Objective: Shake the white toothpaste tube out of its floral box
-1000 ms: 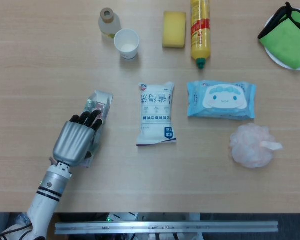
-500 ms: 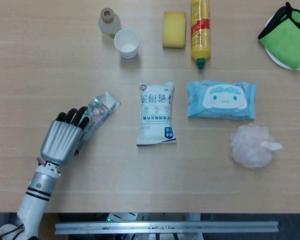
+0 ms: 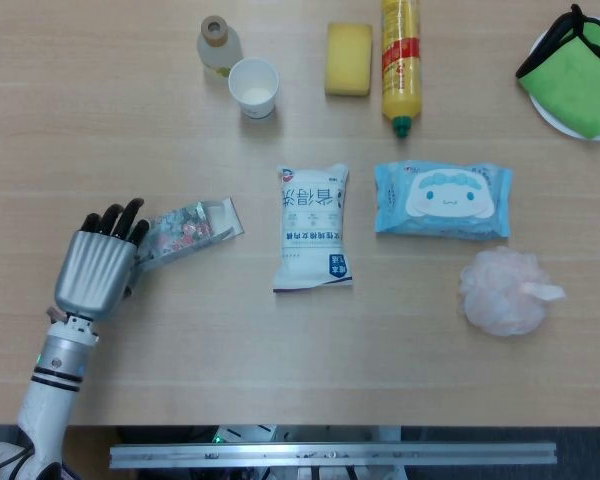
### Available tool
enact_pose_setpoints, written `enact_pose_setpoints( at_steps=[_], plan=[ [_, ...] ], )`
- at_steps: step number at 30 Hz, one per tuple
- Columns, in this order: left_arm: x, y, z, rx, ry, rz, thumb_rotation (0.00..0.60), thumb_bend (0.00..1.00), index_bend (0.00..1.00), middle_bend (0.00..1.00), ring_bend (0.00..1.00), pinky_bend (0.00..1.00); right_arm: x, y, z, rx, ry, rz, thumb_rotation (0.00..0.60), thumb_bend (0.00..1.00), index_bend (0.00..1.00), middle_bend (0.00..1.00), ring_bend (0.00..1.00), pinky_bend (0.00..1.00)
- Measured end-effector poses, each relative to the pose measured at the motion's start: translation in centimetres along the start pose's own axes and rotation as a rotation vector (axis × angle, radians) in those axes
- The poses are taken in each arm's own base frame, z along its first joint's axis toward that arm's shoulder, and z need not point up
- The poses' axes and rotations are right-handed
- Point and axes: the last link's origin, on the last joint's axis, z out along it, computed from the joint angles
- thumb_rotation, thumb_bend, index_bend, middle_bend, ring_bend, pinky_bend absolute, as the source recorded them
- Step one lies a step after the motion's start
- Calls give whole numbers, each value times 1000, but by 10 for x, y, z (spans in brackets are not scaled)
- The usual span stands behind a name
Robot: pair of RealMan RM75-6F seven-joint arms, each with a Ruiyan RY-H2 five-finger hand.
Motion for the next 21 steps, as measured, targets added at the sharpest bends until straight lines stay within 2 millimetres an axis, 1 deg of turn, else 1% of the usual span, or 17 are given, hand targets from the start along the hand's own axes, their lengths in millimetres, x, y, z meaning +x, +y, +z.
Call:
enact_pose_setpoints(
  at_steps=[5,10,13,17,21],
  plan=[
    [6,10,1,-9,-64,-112,600,215,246,132,193,365,0,0,0,0,-1,3,600,53,307,286,142,371],
    [16,19,6,-21,-178,-207,600,215,193,94,153,322,0,1,-1,-4,-1,4,600,53,306,286,142,371],
    [20,18,14,-18,-210,-190,600,215,144,61,113,264,0,3,-1,-10,-4,4,600,53,306,285,142,371],
    [23,13,29,9,-211,-160,600,215,106,28,68,201,-1,5,-2,-19,-10,4,600,53,307,285,142,371],
    [24,12,34,18,-192,-128,600,216,104,20,57,187,-1,7,-3,-24,-12,5,600,52,306,285,142,371]
  ],
)
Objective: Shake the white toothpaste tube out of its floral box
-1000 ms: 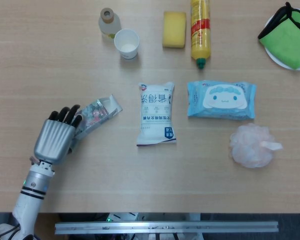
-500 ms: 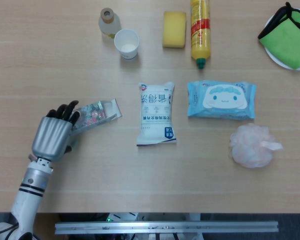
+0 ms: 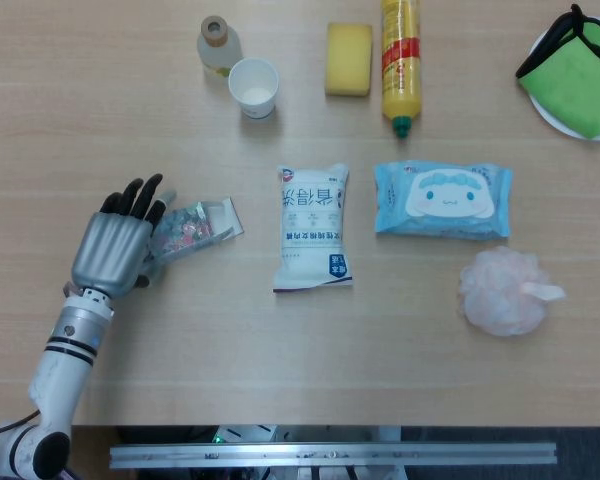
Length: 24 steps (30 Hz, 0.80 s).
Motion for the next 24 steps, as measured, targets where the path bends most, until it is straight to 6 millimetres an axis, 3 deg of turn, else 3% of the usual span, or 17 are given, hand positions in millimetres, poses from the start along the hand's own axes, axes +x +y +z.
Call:
enact_pose_setpoints(
  at_steps=[16,24],
  plan=[
    [-7,-10,4,54,-41,11,600,216,108,21,56,191,-4,0,-1,-5,-12,3,600,53,306,286,142,371],
    [-9,-16,6,79,-63,-9,600,216,130,69,98,224,-5,2,-2,-10,-16,5,600,53,306,285,142,371]
  ],
)
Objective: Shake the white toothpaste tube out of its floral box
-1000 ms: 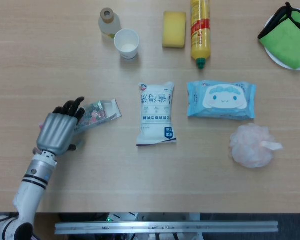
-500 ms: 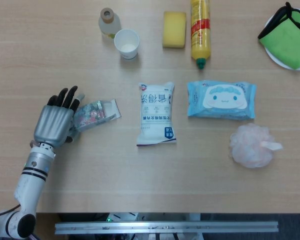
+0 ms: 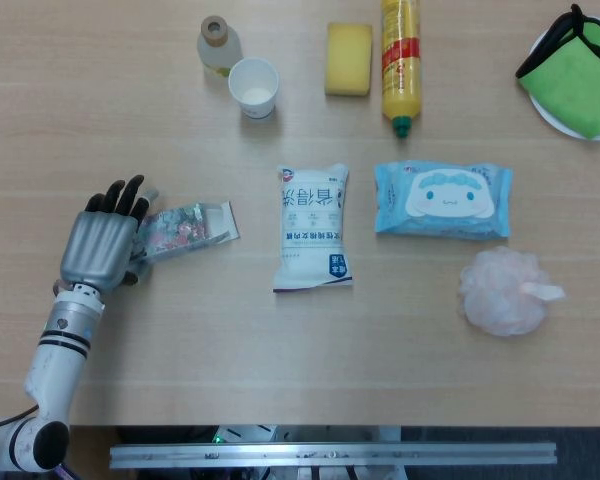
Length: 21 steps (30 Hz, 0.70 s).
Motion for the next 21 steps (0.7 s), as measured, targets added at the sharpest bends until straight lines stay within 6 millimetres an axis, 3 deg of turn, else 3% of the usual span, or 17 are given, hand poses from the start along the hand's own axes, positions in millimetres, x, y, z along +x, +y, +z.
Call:
enact_pose_setpoints(
  at_steps=[7,21],
  plan=[
    [-1,-2,-1,11,-2,-16,600,215,227,192,206,331,-1,0,0,-3,-3,1,600,53,306,285,142,371],
    [-2,-3,0,12,31,-48,600,215,413,391,371,439,-3,1,-1,-7,-9,4,600,54,306,285,142,371]
  ],
)
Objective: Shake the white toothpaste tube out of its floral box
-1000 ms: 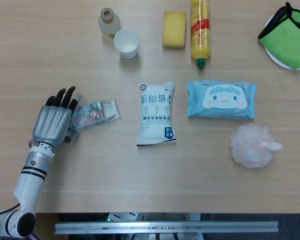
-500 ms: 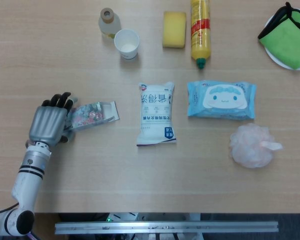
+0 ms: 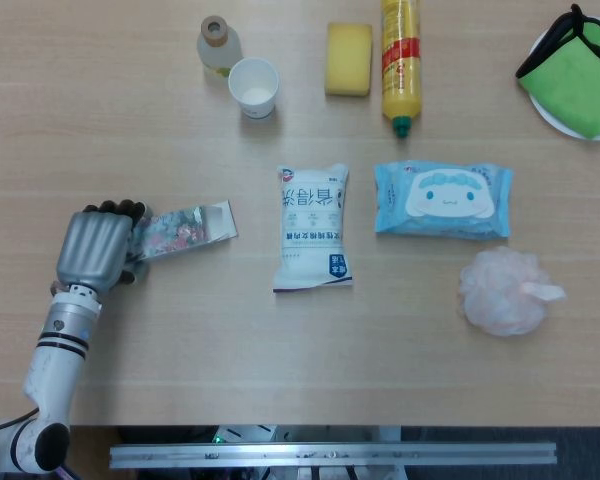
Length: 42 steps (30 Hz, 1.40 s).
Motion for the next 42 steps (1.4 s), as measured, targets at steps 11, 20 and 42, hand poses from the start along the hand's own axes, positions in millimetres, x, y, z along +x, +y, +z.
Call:
enact_pose_setpoints(
  at_steps=[11,20,42],
  plan=[
    [0,2,-2,-18,31,17,600,215,512,493,449,510,-1,0,0,1,0,1,600,53,306,286,142,371],
    [6,3,-6,-49,42,107,600,216,512,493,449,510,-1,1,0,-4,0,4,600,54,306,286,142,371],
    [77,3,-5,-89,211,408,600,216,524,507,460,524,-3,1,1,-4,-3,14,600,54,306,286,142,371]
  ],
)
